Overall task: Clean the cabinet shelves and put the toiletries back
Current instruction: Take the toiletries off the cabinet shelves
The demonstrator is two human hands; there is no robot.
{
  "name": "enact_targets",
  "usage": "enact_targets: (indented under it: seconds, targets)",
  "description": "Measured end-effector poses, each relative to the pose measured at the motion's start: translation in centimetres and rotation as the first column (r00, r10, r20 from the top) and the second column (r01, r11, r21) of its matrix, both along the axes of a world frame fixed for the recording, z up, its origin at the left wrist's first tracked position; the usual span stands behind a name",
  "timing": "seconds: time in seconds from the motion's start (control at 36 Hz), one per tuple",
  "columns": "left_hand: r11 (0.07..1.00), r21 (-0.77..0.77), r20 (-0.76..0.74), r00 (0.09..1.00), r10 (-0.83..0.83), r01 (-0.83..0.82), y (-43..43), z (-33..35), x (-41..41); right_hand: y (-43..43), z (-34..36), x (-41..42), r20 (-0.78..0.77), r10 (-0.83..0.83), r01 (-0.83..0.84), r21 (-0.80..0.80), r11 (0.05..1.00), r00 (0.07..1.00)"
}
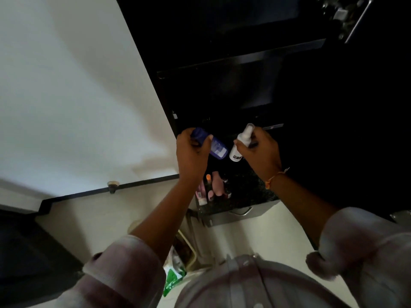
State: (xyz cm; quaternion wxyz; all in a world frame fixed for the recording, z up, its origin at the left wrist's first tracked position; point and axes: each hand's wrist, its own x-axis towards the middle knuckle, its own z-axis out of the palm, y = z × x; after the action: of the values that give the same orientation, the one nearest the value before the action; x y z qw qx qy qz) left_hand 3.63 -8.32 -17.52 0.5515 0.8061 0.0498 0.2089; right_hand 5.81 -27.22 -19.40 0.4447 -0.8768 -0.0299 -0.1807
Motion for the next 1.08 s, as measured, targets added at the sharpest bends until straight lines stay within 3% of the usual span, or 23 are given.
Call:
enact_targets:
  seconds: [0.14, 0.25, 0.39, 0.5, 0.61, 0.78, 0.89, 1.08]
  targets:
    - [0.998, -0.058, -0.231, 0.973, 0.022, -0.036, 0.2, -4.0, -3.1, -1.4, -4.2, -2.0, -0.186, 0.075, -0.078, -0.011, 0.997, 0.980]
    - [0.991, -0.108, -0.390, 0.920, 0.029, -0.077, -0.1, -6.5, -5.7, -2.1, -6.9, -3.1, -0.325, 0.100, -0.078, 0.081, 0.994, 0.940]
    - [0.960, -0.167, -0.591, 0.802, 0.086, -0.226, -0.5, -9.9, -8.9, -2.4, -9.3, -3.4, -0.458, 0.077, -0.030, 0.109, 0.994, 0.886]
    - [0.896, -0.283, -0.732, 0.681, 0.029, -0.343, -0.4, -14.0, -10.9, -2.3, -11.2, -2.9, -0.524, 0.078, -0.015, 0.122, 0.992, 0.848]
    - [0.732, -0.432, -0.801, 0.597, -0.043, -0.527, -1.0, -16.9, -12.0, -2.3, -12.6, -2.2, -0.536, 0.078, -0.031, 0.097, 0.995, 0.841]
    - [0.561, -0.479, -0.827, 0.561, -0.032, -0.675, -1.3, -20.7, -11.6, -2.2, -15.2, -0.7, -0.540, 0.103, -0.083, 0.061, 0.995, 0.835]
    - [0.526, -0.477, -0.826, 0.564, 0.007, -0.704, -1.1, -22.3, -10.6, -1.5, -15.8, -0.2, -0.530, 0.112, -0.106, 0.042, 0.994, 0.841]
    - [0.560, -0.423, -0.833, 0.549, 0.069, -0.712, -0.7, -23.4, -9.2, -1.3, -17.0, 0.3, -0.495, 0.161, -0.175, 0.019, 0.984, 0.854]
